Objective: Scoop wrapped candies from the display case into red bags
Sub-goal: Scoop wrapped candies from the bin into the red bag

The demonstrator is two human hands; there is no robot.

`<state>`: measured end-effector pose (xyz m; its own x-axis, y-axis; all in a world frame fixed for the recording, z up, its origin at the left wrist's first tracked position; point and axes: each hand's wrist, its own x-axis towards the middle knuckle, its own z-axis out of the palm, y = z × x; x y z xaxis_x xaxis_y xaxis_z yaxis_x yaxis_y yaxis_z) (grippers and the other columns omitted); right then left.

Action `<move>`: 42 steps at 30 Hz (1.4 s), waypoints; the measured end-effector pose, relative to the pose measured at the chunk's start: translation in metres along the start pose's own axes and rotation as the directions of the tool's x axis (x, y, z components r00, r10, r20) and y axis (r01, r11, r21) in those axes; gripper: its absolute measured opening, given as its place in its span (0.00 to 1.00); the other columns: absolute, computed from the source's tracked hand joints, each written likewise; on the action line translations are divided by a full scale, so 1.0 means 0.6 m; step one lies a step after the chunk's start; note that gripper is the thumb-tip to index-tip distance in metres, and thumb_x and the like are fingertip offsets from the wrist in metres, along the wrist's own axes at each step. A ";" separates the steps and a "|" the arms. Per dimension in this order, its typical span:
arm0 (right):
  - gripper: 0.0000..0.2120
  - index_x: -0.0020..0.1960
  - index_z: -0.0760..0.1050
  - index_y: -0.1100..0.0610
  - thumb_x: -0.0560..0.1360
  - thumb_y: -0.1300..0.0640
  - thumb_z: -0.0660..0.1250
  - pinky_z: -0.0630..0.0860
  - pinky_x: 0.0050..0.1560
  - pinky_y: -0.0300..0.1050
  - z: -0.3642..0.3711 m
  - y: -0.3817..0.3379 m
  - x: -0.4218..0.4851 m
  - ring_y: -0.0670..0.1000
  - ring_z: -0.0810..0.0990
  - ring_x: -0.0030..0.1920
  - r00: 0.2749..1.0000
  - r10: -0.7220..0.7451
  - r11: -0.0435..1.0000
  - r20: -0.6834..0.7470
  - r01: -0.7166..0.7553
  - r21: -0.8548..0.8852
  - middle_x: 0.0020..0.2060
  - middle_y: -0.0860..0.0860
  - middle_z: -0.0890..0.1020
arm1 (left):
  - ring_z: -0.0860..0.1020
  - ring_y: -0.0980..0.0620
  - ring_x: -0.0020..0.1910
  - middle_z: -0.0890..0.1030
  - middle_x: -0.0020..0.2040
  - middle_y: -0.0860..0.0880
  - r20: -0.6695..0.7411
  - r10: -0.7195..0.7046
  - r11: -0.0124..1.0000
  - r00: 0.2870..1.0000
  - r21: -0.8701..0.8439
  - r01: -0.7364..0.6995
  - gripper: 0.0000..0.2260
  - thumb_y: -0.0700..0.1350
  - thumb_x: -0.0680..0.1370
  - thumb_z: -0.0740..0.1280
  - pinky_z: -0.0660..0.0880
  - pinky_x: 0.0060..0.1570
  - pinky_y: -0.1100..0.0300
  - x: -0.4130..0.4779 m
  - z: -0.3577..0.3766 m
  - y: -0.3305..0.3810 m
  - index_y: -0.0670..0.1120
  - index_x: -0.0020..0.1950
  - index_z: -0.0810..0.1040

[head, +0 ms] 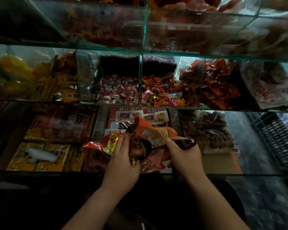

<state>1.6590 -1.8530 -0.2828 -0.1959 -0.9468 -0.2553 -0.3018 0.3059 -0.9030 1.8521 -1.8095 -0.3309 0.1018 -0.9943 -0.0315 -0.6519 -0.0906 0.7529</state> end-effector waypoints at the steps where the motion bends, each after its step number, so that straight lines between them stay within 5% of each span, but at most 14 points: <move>1: 0.07 0.41 0.85 0.47 0.77 0.49 0.72 0.79 0.24 0.44 -0.005 0.001 -0.004 0.54 0.85 0.29 1.000 0.018 0.999 -0.001 -0.018 0.036 0.30 0.56 0.85 | 0.55 0.58 0.80 0.48 0.81 0.66 0.001 0.005 1.000 1.000 0.003 -0.005 0.42 0.50 0.78 0.72 0.57 0.69 0.66 0.000 0.000 0.000 0.57 0.83 0.47; 3: 0.09 0.40 0.86 0.47 0.78 0.50 0.72 0.74 0.22 0.38 -0.016 0.006 -0.010 0.52 0.84 0.25 0.998 0.062 0.992 -0.001 -0.061 0.113 0.28 0.55 0.85 | 0.55 0.57 0.80 0.47 0.80 0.67 0.008 0.007 1.000 1.000 0.011 -0.007 0.42 0.49 0.78 0.72 0.57 0.70 0.65 -0.001 0.000 0.002 0.56 0.83 0.46; 7: 0.07 0.43 0.85 0.56 0.78 0.55 0.72 0.76 0.24 0.42 -0.034 0.013 -0.017 0.58 0.85 0.29 0.992 0.108 0.959 -0.060 -0.088 0.269 0.30 0.59 0.85 | 0.53 0.62 0.78 0.47 0.81 0.65 0.000 -0.004 1.000 1.000 0.022 0.004 0.42 0.49 0.79 0.71 0.55 0.69 0.66 -0.002 0.002 0.008 0.56 0.84 0.46; 12: 0.07 0.40 0.86 0.52 0.77 0.55 0.73 0.78 0.27 0.45 -0.054 0.012 -0.031 0.57 0.84 0.28 0.986 0.137 0.930 -0.092 -0.097 0.355 0.33 0.60 0.86 | 0.47 0.64 0.77 0.45 0.80 0.67 -0.009 -0.004 0.999 1.000 0.041 0.004 0.42 0.48 0.78 0.72 0.56 0.74 0.60 -0.001 -0.004 0.025 0.53 0.84 0.48; 18: 0.05 0.42 0.85 0.52 0.74 0.51 0.73 0.80 0.28 0.47 -0.096 0.003 -0.050 0.59 0.85 0.28 0.984 0.068 0.928 -0.167 -0.001 0.372 0.33 0.60 0.86 | 0.54 0.61 0.79 0.58 0.80 0.56 -0.140 0.229 0.968 0.963 0.137 -0.210 0.33 0.44 0.78 0.72 0.56 0.75 0.60 -0.001 -0.014 0.046 0.48 0.80 0.62; 22: 0.09 0.41 0.85 0.50 0.74 0.47 0.71 0.82 0.29 0.49 -0.119 -0.018 -0.066 0.61 0.86 0.29 0.976 -0.005 0.938 -0.219 0.080 0.337 0.31 0.59 0.85 | 0.65 0.60 0.73 0.71 0.73 0.53 -0.004 0.277 0.952 0.961 0.138 -0.273 0.24 0.46 0.80 0.69 0.65 0.73 0.60 0.013 0.007 0.064 0.47 0.76 0.72; 26: 0.09 0.41 0.85 0.53 0.77 0.50 0.71 0.81 0.27 0.48 -0.137 -0.034 -0.079 0.62 0.86 0.29 0.973 -0.018 0.922 -0.228 0.104 0.373 0.31 0.61 0.85 | 0.60 0.53 0.78 0.64 0.79 0.53 0.112 0.130 0.973 0.985 0.175 -0.148 0.26 0.56 0.84 0.61 0.57 0.74 0.60 0.040 0.026 0.068 0.50 0.80 0.65; 31: 0.12 0.41 0.85 0.55 0.74 0.48 0.69 0.81 0.28 0.46 -0.158 -0.045 -0.094 0.61 0.86 0.29 0.975 -0.051 0.906 -0.214 0.136 0.402 0.32 0.62 0.85 | 0.58 0.55 0.78 0.64 0.79 0.54 0.105 0.137 0.979 0.985 0.135 -0.151 0.25 0.58 0.84 0.58 0.56 0.72 0.61 0.050 0.028 0.067 0.52 0.80 0.65; 36: 0.13 0.34 0.83 0.51 0.77 0.60 0.72 0.82 0.31 0.46 -0.170 -0.053 -0.099 0.63 0.87 0.33 0.995 -0.046 0.888 -0.088 0.081 0.452 0.34 0.62 0.85 | 0.62 0.61 0.74 0.69 0.76 0.55 0.003 0.217 0.972 0.976 0.095 -0.217 0.22 0.56 0.84 0.62 0.61 0.72 0.59 0.043 0.019 0.071 0.51 0.77 0.70; 42: 0.06 0.36 0.82 0.52 0.67 0.59 0.78 0.83 0.34 0.48 -0.165 -0.063 -0.103 0.64 0.87 0.34 0.992 -0.119 0.854 -0.040 0.122 0.506 0.34 0.63 0.85 | 0.67 0.58 0.73 0.72 0.74 0.56 -0.047 0.295 0.950 0.954 0.124 -0.287 0.20 0.54 0.83 0.64 0.67 0.71 0.55 0.056 -0.006 0.078 0.50 0.74 0.75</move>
<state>1.5901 -1.7964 -0.1988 -0.1955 -0.9717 -0.1324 0.1907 0.0948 -0.9771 1.8277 -1.8469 -0.2945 -0.0598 -0.9731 0.2227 -0.7413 0.1926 0.6429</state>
